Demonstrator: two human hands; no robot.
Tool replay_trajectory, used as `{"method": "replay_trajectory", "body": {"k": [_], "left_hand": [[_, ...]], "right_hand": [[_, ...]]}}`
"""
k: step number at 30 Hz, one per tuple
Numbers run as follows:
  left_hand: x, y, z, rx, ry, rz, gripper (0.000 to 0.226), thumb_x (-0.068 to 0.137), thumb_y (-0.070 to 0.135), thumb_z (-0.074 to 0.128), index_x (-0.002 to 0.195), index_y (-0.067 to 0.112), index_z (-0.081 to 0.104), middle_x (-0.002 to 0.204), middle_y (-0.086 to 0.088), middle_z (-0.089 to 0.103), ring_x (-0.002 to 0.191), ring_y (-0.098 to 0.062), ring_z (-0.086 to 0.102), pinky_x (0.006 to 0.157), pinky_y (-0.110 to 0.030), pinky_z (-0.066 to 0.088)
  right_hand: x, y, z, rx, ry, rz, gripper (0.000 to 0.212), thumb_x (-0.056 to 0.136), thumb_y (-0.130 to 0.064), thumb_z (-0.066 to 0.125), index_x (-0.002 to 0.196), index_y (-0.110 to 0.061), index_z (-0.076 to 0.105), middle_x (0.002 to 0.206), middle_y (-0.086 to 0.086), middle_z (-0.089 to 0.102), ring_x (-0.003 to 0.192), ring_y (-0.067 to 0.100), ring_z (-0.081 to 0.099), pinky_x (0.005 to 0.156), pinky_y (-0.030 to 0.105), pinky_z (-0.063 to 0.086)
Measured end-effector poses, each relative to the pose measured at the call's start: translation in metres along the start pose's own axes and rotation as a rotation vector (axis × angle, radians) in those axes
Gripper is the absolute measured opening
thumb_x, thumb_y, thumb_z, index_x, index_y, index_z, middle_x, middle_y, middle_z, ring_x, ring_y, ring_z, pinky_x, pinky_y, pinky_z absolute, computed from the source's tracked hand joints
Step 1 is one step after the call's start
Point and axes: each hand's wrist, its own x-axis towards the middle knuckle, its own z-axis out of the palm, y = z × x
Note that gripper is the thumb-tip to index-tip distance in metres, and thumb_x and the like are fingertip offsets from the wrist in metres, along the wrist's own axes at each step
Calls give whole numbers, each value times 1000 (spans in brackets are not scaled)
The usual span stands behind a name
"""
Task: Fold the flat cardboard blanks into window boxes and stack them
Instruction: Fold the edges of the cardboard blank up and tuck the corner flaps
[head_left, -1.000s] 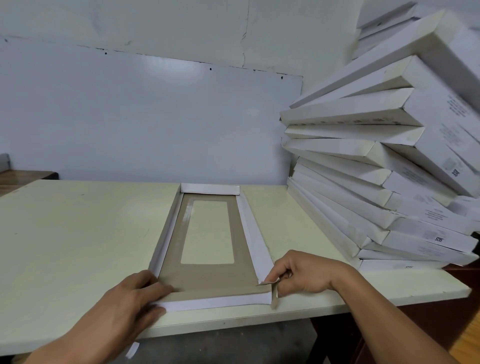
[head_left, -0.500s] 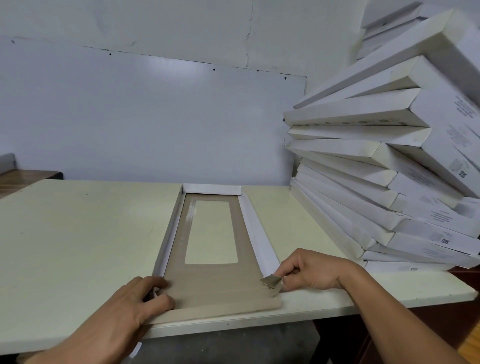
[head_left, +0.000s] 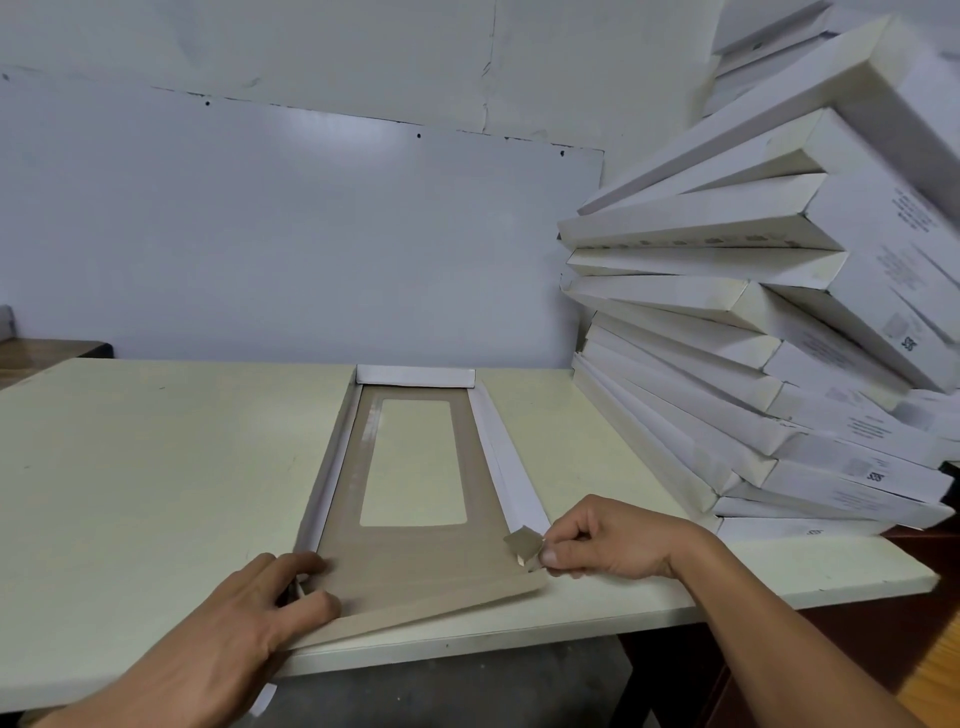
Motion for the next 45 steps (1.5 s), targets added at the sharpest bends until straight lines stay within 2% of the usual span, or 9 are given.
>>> {"method": "replay_trajectory", "body": {"k": [3, 6, 9, 14, 19, 21, 29, 42, 45], "left_hand": [[-2, -2, 5, -15, -14, -35, 27, 85, 37, 45, 107, 52, 42, 125, 11, 53, 92, -5, 53, 74, -15, 43], [0, -5, 8, 35, -6, -6, 39, 78, 40, 66, 107, 51, 42, 130, 7, 55, 91, -9, 56, 75, -19, 45], [1, -7, 7, 33, -22, 11, 42, 75, 38, 68, 107, 50, 43, 129, 7, 55, 90, -8, 57, 72, -18, 46], [0, -11, 8, 80, -60, 55, 37, 73, 36, 51, 108, 47, 46, 129, 6, 54, 89, -5, 52, 69, -15, 43], [0, -12, 15, 55, -5, 61, 42, 74, 28, 57, 107, 48, 43, 131, 9, 50, 90, -2, 47, 72, -13, 40], [0, -13, 16, 51, 28, 72, 40, 76, 28, 60, 107, 47, 42, 132, 9, 49, 91, -2, 47, 73, -13, 39], [0, -11, 13, 97, 86, 53, 32, 80, 25, 40, 104, 46, 46, 129, 6, 53, 88, -3, 49, 72, -13, 41], [-1, -12, 13, 103, 74, 93, 40, 75, 26, 49, 107, 50, 46, 127, 9, 54, 88, 0, 47, 69, -10, 41], [-1, -10, 13, 60, 32, 101, 49, 70, 29, 64, 108, 53, 45, 124, 12, 53, 87, 1, 49, 68, -6, 36]], "right_hand": [[-1, 1, 0, 5, 9, 1, 19, 94, -35, 64, 79, -33, 75, 74, -11, 61, 73, 9, 52, 76, 23, 44], [-1, 1, 0, -2, 13, 1, 20, 94, -35, 64, 77, -35, 75, 73, -11, 60, 73, 10, 51, 76, 24, 43], [-1, 1, 0, -8, 4, -7, 20, 94, -33, 63, 78, -36, 75, 71, -11, 57, 71, 10, 48, 75, 23, 41], [-3, -3, 0, -21, -1, -22, 31, 97, -26, 61, 71, -38, 72, 66, -14, 54, 67, 6, 48, 72, 17, 40], [-4, -4, 1, 1, -1, -19, 36, 98, -23, 61, 69, -41, 72, 69, -16, 58, 72, 9, 50, 77, 21, 42], [-5, -4, 1, 35, 3, -23, 35, 98, -22, 62, 71, -40, 74, 72, -16, 60, 74, 10, 51, 78, 23, 44], [-6, -3, 2, 66, 37, 2, 29, 98, -25, 62, 77, -38, 76, 74, -17, 67, 75, 5, 57, 77, 22, 46], [-1, 4, 5, 26, 84, 19, 22, 95, -30, 65, 77, -21, 75, 78, -7, 68, 71, 6, 57, 70, 18, 46], [0, 3, 5, -7, 72, 3, 28, 95, -30, 63, 73, -13, 69, 73, -6, 61, 69, 8, 52, 70, 18, 44]]}}
